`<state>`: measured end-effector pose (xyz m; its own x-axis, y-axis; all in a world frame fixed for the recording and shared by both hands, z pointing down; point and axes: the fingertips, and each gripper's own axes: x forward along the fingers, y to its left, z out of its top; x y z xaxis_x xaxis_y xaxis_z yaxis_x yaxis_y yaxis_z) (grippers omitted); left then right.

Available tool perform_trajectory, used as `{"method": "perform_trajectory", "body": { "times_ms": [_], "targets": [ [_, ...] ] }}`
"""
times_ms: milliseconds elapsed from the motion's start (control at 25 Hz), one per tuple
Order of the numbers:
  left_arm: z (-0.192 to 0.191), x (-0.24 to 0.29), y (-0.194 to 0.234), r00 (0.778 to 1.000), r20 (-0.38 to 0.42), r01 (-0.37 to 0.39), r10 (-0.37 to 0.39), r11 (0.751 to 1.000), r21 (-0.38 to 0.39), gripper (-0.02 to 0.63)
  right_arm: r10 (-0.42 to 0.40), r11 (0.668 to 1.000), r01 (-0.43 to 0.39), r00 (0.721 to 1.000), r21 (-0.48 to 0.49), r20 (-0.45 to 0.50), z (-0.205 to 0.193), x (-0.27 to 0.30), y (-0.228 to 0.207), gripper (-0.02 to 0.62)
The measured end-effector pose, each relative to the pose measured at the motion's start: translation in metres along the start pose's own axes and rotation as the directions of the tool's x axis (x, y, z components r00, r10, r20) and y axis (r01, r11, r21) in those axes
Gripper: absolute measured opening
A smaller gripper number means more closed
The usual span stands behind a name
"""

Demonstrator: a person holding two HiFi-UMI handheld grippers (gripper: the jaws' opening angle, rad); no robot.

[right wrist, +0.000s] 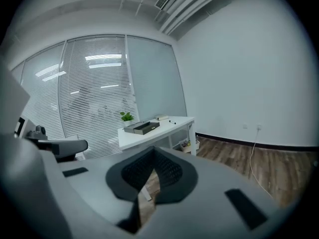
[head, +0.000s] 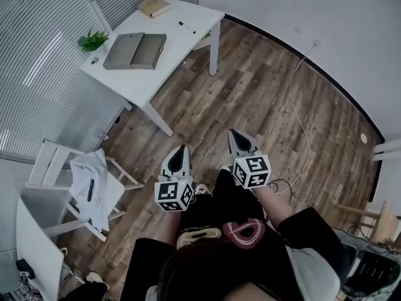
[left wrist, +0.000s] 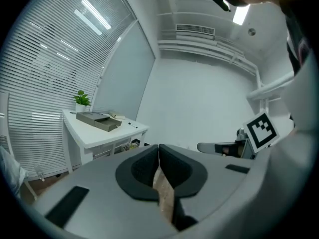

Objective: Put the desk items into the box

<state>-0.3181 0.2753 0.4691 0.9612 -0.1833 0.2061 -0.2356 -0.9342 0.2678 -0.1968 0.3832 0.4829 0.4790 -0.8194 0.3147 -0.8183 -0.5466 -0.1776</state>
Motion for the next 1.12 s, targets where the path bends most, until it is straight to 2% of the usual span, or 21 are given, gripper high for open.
{"method": "perform_trajectory", "body": {
  "times_ms": [240, 560, 720, 920, 1120],
  "targets": [
    [0.006, 0.027, 0.015, 1.000, 0.007, -0.011, 0.011, 1.000, -0.001, 0.020, 0.021, 1.000, -0.021, 1.000, -0.005, -0.005, 0.004, 0.035, -0.007, 0.009],
    [0.030, 0.092, 0.049, 0.994, 0.026, -0.106, 0.106, 0.994, -0.020, 0.020, 0.117, 0.991, -0.118, 0.993, -0.059, -0.021, 0.043, 0.124, -0.026, 0.009],
    [0.046, 0.133, 0.062, 0.988, 0.037, -0.148, 0.150, 0.988, -0.042, 0.020, 0.164, 0.982, -0.169, 0.985, -0.086, -0.059, 0.057, 0.166, -0.040, 0.009],
    [0.058, 0.185, 0.065, 0.981, 0.044, -0.186, 0.188, 0.981, -0.058, 0.020, 0.223, 0.965, -0.232, 0.971, -0.124, -0.083, 0.078, 0.209, -0.064, 0.009],
    [0.068, 0.237, 0.054, 0.983, 0.042, -0.180, 0.181, 0.983, -0.022, 0.020, 0.256, 0.955, -0.268, 0.961, -0.130, -0.102, 0.090, 0.240, -0.094, 0.009]
  ]
}}
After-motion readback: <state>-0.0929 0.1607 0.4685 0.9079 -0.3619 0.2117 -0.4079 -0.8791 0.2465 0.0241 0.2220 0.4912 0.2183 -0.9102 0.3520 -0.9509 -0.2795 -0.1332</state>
